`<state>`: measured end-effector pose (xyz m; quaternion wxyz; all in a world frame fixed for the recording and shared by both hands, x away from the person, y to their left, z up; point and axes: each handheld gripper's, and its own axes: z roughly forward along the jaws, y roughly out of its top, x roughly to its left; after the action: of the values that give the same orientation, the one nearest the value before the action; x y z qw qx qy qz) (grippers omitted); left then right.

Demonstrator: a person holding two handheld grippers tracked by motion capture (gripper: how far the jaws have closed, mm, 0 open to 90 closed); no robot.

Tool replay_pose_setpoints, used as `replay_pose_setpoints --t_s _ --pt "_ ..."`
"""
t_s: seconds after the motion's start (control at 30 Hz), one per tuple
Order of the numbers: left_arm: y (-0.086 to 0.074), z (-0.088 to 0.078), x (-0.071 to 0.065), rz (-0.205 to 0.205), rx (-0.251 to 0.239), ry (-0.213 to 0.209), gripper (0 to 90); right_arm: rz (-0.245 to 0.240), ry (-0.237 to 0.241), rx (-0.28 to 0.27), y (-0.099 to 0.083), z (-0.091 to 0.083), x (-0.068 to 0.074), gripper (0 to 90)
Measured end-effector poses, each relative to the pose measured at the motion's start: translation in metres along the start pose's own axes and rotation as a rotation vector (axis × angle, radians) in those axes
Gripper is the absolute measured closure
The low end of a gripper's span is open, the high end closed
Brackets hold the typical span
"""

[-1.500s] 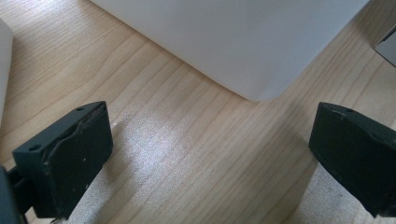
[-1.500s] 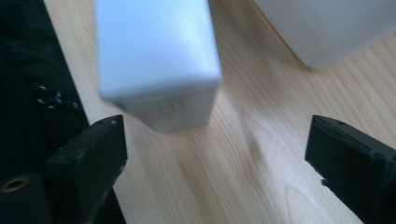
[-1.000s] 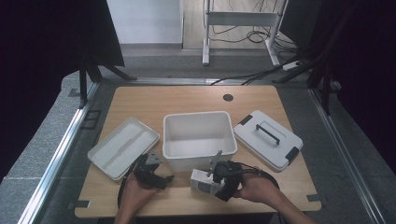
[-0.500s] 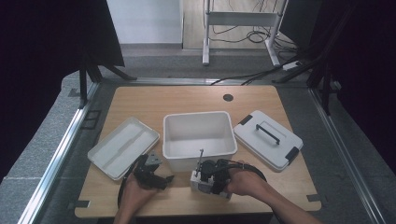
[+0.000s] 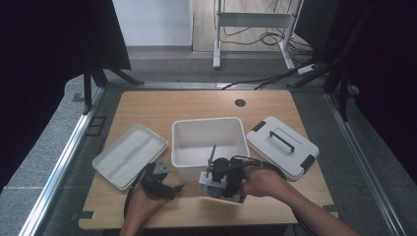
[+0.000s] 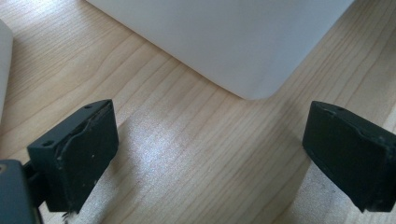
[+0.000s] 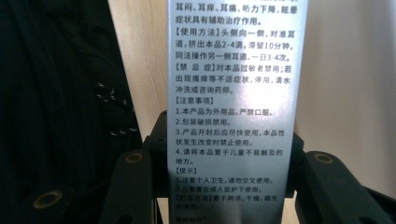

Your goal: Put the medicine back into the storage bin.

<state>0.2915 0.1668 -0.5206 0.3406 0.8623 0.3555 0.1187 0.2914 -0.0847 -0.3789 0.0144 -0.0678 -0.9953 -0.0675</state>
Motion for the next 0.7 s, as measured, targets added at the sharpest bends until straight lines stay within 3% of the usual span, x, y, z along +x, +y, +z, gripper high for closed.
replay_pose_setpoints --t_s 0.27,0.43,0.7 --pt "0.000 0.000 0.000 -0.001 0.000 -0.002 3.6 -0.007 -0.015 -0.021 0.010 -0.038 -0.003 54.7" --pt "0.000 0.000 0.000 -0.003 -0.001 0.000 3.7 0.009 -0.033 -0.058 0.015 -0.066 -0.014 54.9" --pt "0.000 0.000 0.000 -0.003 -0.002 0.001 3.7 0.083 -0.105 -0.107 0.024 -0.100 -0.041 55.1"
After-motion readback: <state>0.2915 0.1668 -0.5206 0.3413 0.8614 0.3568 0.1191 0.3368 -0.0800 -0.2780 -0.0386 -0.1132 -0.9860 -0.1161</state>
